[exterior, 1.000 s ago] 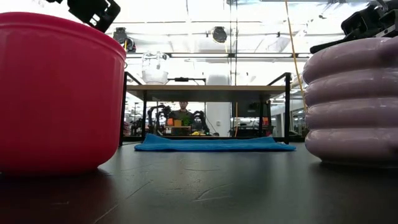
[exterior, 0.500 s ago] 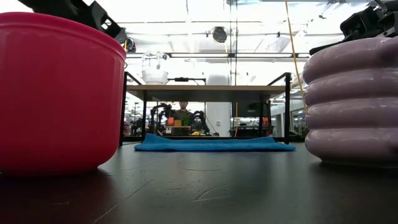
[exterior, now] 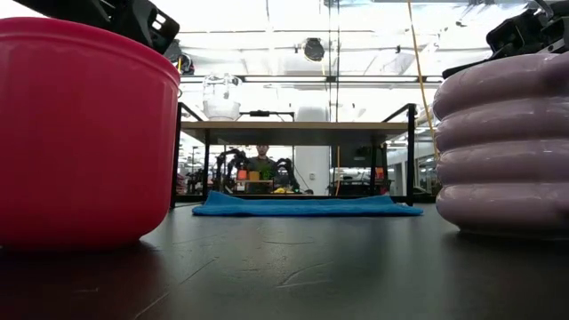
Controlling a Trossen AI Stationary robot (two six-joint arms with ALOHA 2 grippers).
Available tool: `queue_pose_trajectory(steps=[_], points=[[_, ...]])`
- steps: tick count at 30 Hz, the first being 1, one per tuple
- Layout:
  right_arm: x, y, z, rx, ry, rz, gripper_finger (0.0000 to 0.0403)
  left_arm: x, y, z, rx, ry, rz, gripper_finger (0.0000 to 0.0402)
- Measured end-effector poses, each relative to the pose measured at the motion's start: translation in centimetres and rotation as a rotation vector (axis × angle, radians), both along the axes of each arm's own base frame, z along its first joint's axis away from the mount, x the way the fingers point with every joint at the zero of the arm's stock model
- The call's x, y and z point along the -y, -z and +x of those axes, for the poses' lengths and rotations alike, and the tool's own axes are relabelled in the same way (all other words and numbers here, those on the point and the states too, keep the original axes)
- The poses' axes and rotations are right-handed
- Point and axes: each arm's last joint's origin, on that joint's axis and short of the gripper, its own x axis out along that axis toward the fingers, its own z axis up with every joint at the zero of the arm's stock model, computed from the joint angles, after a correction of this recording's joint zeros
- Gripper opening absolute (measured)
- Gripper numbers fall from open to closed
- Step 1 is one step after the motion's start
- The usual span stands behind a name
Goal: Stack small to large cups/mugs on shelf
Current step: Put the red mug on the shelf
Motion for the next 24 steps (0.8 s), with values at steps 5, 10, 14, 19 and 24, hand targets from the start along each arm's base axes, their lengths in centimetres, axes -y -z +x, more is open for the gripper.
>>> queue_pose_trajectory(steps=[5, 10, 14, 19, 24], points=[[0.0, 0.0, 0.0, 0.0, 0.0, 0.0, 0.0, 0.3, -0.3, 0.1, 0.007, -0.005, -0.075, 0.0172], [0.0, 0.0, 0.0, 0.0, 0.0, 0.0, 0.0, -0.2, -0.3, 0.4, -0.014, -0.06, -0.107, 0.0172], [0.0, 0.0, 0.0, 0.001, 0.0, 0.0, 0.0, -0.3, -0.6, 0.5, -0.014, -0.074, -0.128, 0.0172], [0.0, 0.0, 0.0, 0.001, 0.0, 0.0, 0.0, 0.0, -2.1, 1.3, 0.027, -0.083, -0.175, 0.0172], [0.0, 0.0, 0.0, 0.0, 0.0, 0.0, 0.0, 1.5, -2.8, 3.1, 0.012, -0.022, -0.148, 0.0172]])
